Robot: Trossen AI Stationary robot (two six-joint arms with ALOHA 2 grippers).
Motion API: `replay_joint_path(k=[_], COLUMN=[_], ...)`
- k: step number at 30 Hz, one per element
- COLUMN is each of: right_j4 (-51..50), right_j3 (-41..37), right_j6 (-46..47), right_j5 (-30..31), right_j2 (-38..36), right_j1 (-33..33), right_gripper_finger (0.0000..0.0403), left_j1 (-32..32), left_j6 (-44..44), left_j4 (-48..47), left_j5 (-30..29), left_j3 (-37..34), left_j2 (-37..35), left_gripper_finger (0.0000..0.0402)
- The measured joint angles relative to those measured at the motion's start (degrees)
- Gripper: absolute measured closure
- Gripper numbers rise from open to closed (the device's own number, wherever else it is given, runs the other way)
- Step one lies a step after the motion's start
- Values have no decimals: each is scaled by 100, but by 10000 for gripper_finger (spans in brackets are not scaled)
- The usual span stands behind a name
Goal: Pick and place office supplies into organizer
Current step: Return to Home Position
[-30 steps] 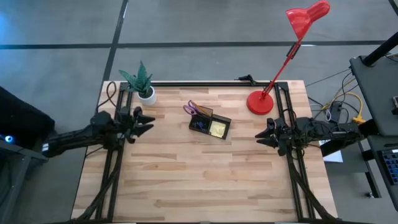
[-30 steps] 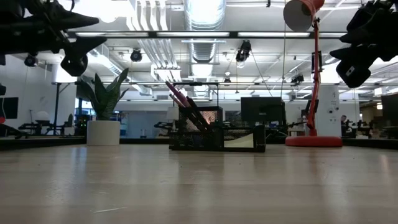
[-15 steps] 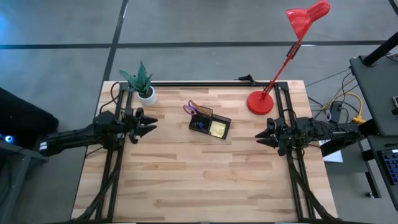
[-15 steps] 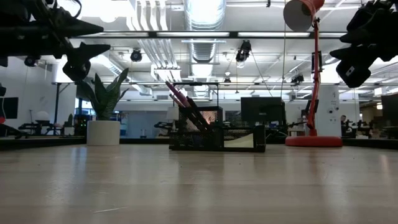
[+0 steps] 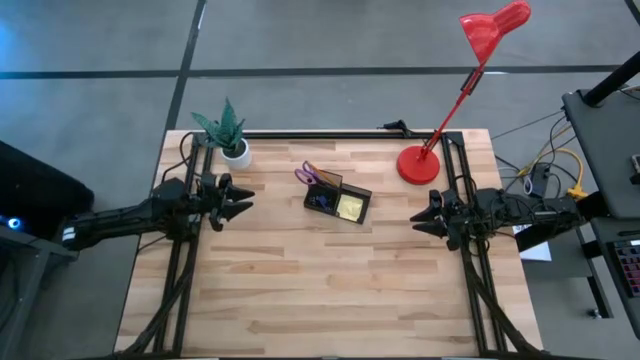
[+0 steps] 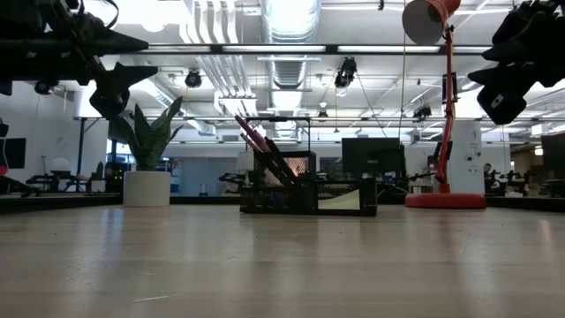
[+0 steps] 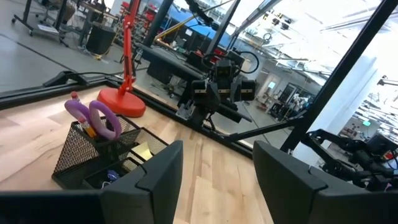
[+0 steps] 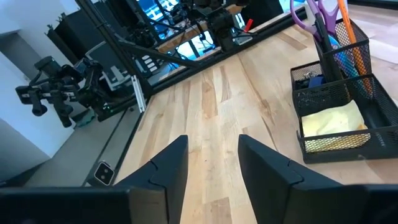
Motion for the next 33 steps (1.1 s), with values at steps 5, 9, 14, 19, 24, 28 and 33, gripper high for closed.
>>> replay_joint_path(k=[5, 9, 14, 19, 24, 28, 33], right_j4=[0, -2, 0, 0, 0, 0, 0], right_j3=[0, 0, 0, 0, 0, 0, 0], right_j6=[0, 0, 0, 2, 1, 2, 2], right_j5=[0, 0, 0, 0, 0, 0, 0], right_j2=[0, 0, 0, 0, 0, 0, 0], right_j1=[0, 0, 0, 0, -2, -2, 0], right_gripper_finger=[275, 273, 270, 274, 278, 274, 270], left_j1=[0, 0, 0, 0, 0, 0, 0], left_j6=[0, 0, 0, -2, 0, -2, -1], left_j4=[-1, -1, 0, -1, -1, 0, -1], left_j5=[0, 0, 0, 0, 0, 0, 0], left_j3=[0, 0, -2, -2, -3, -4, -4], left_j2=[0, -3, 9, 20, 20, 20, 20], left_gripper_finger=[221, 221, 221, 221, 221, 221, 221])
